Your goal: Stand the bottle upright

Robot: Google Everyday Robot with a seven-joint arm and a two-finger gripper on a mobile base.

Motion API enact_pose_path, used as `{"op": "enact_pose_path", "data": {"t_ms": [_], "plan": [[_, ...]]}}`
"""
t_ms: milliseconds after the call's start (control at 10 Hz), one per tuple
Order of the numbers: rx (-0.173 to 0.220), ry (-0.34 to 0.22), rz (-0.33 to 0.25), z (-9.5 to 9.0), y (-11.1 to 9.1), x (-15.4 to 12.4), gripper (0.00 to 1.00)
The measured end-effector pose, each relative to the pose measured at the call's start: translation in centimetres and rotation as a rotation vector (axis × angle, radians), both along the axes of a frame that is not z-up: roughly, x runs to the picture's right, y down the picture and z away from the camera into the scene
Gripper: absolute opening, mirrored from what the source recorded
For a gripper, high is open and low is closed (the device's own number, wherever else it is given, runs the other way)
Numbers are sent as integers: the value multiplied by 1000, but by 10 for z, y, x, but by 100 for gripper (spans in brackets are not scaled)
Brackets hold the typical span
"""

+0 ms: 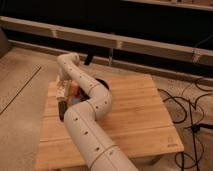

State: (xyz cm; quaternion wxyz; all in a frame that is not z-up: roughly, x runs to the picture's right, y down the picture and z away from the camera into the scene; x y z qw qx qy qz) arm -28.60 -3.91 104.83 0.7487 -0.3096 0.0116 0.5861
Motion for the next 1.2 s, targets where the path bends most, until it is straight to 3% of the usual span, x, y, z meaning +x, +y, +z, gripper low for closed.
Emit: {"op": "enact_pose_path", "data": {"t_ms": [200,700,1200], "plan": [[12,-13,-10,-1,-3,0,0],[116,-92,-40,-26,-49,-8,0],[118,-114,-51,-33,-53,-8,0]]}}
